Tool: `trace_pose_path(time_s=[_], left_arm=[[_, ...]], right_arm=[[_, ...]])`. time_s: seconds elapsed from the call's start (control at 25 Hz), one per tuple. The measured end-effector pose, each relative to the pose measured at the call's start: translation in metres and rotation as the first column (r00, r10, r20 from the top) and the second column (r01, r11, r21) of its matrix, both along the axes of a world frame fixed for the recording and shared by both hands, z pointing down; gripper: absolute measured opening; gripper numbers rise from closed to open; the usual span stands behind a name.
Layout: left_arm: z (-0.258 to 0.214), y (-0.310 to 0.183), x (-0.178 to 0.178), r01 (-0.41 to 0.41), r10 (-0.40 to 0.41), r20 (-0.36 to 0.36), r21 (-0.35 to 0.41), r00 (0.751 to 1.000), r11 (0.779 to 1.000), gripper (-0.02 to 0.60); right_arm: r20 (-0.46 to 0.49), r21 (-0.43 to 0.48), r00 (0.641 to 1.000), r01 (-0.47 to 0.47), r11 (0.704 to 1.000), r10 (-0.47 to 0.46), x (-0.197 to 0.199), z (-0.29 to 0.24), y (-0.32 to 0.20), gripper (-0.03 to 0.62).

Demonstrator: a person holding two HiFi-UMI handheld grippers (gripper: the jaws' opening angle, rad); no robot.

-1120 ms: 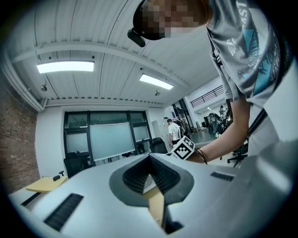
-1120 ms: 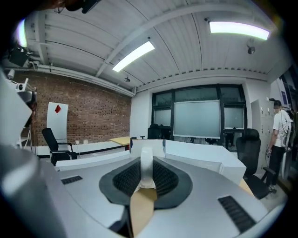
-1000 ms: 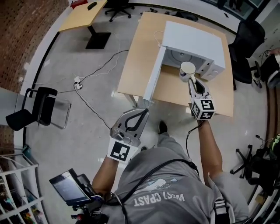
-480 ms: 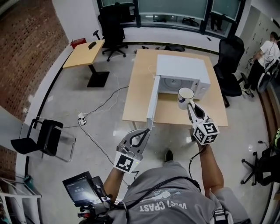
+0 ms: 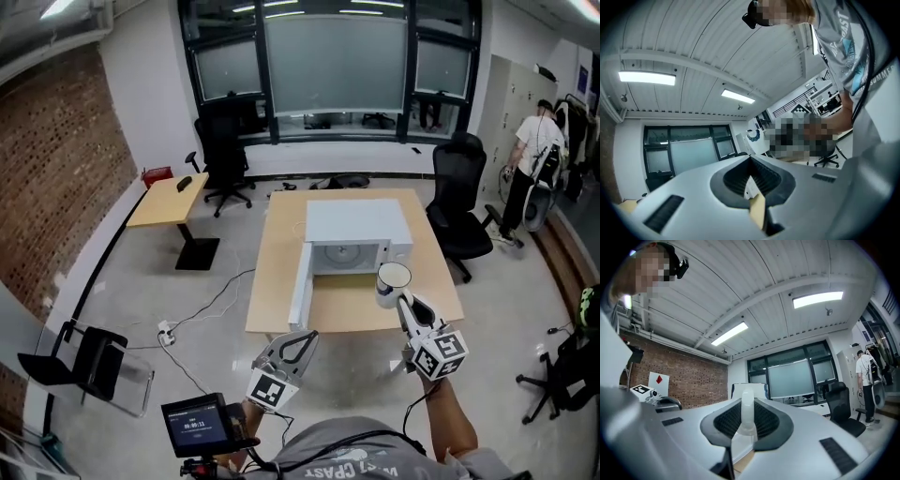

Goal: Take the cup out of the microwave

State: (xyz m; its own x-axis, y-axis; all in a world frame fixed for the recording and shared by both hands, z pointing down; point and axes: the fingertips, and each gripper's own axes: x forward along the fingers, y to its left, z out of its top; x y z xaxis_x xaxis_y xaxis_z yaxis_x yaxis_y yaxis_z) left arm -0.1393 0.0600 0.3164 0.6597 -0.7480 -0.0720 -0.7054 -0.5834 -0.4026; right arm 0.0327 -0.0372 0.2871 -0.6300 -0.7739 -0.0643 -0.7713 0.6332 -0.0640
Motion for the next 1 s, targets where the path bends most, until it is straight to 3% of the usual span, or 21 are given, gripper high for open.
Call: trace_pose_path(time_s=[0.2,0.44,0.68,1.0], left_arm=[[-0.011,-0.007,0.046,-0.025,0.027,-0.093,0.027,0.995,0.999,0.026],[-0.012,-0.012,0.093,-0.048,0.032,-0.237,-0.062,0.971,0.997,0.026],[-0.010,-0.012,0.133,-0.069,0.042,-0.245,-0.104,0.969,0.992,0.026],[0.002,-0.006,0.163,-0.096,0.071,-0.182,-0.130,0.981,0.987,0.026]], right_arm=[[-0.003,0.042,1.000,-0.027,0.999,0.027,0.060,-0.023,0.028,0.066],[-0.008,0.064,0.997,-0.074,0.995,0.074,0.125,-0.033,0.060,0.066],[-0.001,0.077,0.995,-0.101,0.992,0.101,0.176,-0.034,0.087,0.066],[0.020,0.083,0.989,-0.146,0.986,0.145,0.214,-0.024,0.114,0.066]])
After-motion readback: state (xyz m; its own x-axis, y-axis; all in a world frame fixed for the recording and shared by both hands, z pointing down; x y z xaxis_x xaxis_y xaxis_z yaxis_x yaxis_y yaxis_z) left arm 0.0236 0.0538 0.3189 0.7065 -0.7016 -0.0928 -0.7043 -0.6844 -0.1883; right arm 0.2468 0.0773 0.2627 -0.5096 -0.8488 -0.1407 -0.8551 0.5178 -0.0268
